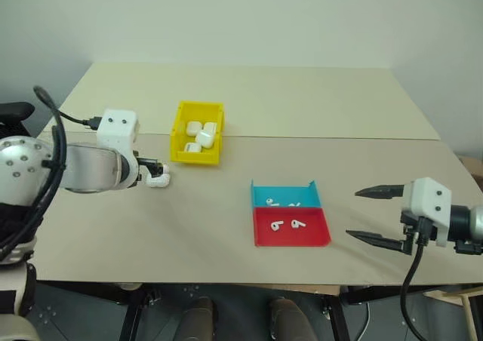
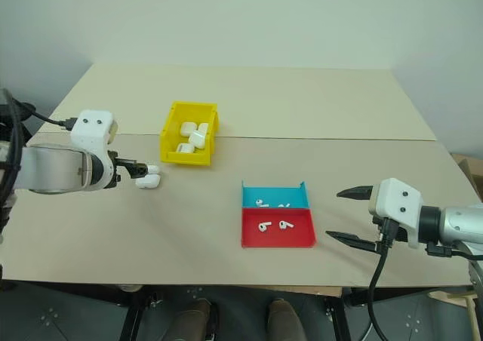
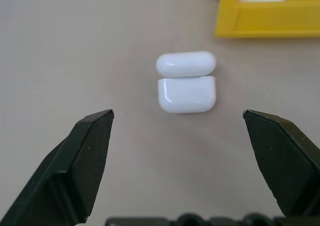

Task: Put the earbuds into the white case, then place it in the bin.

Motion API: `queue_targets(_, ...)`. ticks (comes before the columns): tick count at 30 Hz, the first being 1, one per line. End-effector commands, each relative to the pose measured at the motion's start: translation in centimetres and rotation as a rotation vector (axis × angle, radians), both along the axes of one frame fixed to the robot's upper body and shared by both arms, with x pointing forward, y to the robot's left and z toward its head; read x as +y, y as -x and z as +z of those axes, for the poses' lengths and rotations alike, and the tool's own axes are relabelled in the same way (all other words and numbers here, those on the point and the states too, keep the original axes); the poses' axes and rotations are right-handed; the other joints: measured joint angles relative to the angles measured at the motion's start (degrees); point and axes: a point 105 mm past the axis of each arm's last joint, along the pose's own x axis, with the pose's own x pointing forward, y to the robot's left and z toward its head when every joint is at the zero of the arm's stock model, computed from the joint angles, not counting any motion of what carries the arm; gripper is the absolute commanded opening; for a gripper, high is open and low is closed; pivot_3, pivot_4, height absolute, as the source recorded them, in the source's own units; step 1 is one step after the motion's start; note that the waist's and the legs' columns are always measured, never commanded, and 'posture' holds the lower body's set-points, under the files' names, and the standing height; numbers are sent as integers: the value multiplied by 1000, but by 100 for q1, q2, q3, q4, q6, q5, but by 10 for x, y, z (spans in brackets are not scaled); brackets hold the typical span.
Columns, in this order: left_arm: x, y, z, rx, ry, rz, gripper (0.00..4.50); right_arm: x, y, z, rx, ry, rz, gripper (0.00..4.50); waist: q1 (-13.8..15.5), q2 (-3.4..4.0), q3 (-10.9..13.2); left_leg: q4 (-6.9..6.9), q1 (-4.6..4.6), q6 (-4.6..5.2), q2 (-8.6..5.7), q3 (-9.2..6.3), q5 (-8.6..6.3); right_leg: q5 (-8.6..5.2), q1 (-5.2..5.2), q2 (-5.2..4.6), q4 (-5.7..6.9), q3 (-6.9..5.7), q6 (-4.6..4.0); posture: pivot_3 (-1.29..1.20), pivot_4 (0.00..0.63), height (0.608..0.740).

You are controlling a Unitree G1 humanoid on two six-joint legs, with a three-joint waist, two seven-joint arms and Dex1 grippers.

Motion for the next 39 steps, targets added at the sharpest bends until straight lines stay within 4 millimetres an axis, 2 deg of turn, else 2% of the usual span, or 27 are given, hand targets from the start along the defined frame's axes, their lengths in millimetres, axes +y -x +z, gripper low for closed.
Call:
queue_targets(1, -9, -9, 3, 29, 8, -28, 4500, 4, 0, 2, -15, 4, -1, 4479, 17, 0, 0, 0, -1, 0, -1, 0, 0, 0, 0, -1, -1, 0, 0, 0, 150, 740)
queue_targets(4, -15, -16, 2, 51, 44, -14, 4500, 2, 1, 2, -11, 4, -16, 4479, 15, 0, 0, 0, -8, -1, -2, 0, 0, 0, -2, -3, -7, 0, 2, 0, 150, 740)
queue_targets(8, -9, -17, -5, 76, 26, 36, 4500, 2, 4, 3, -12, 2, -23, 4479, -14, -1, 0, -5, -14, -1, -1, -3, 0, -1, -9, -2, -8, -1, 1, 0, 150, 740)
queue_targets(14, -10, -20, -14, 102, 51, 68, 4500, 6, 2, 1, -8, -11, -43, 4479, 9, -1, 1, -5, -16, -9, -2, -4, 5, 0, -11, -3, -6, -1, 1, 0, 150, 740)
queue_targets(18, -13, -27, -18, 102, 62, 74, 4500, 10, 3, 0, -3, -14, -31, 4479, 10, -1, 1, -5, -14, -11, -5, -4, 7, 0, -9, -3, -6, -2, 1, 0, 150, 740)
queue_targets(23, -7, -33, -23, 110, 56, 94, 4500, 13, 3, 2, -6, -20, -34, 4479, -6, -3, 1, -6, -19, -12, -5, -4, 7, 0, -12, -3, -8, -3, 2, 0, 150, 740)
queue_targets(26, -8, -38, -26, 129, 92, 91, 4500, 12, 3, 0, 3, -19, -39, 4479, 1, -3, 1, -7, -22, -12, -5, -4, 7, 0, -15, -2, -9, -4, 2, 0, 150, 740)
queue_targets(31, -3, -45, -25, 118, 43, 90, 4500, 13, 2, -1, 12, -20, -51, 4479, 5, -3, 2, -6, -25, -12, -8, -5, 7, 0, -15, -3, -12, -7, 3, 0, 150, 740)
queue_targets(33, -3, -45, -29, 155, 83, 72, 4500, 13, 3, -1, 11, -19, -52, 4479, 3, -3, 2, -6, -26, -12, -8, -5, 7, -1, -15, -3, -14, -8, 4, 0, 150, 740)
queue_targets(39, -7, -45, -40, 191, 50, 36, 4500, 9, 4, -4, 21, -6, -75, 4479, -11, -5, 3, -9, -30, -13, -8, -8, 7, -1, -17, -3, -15, -11, 5, 0, 150, 740)
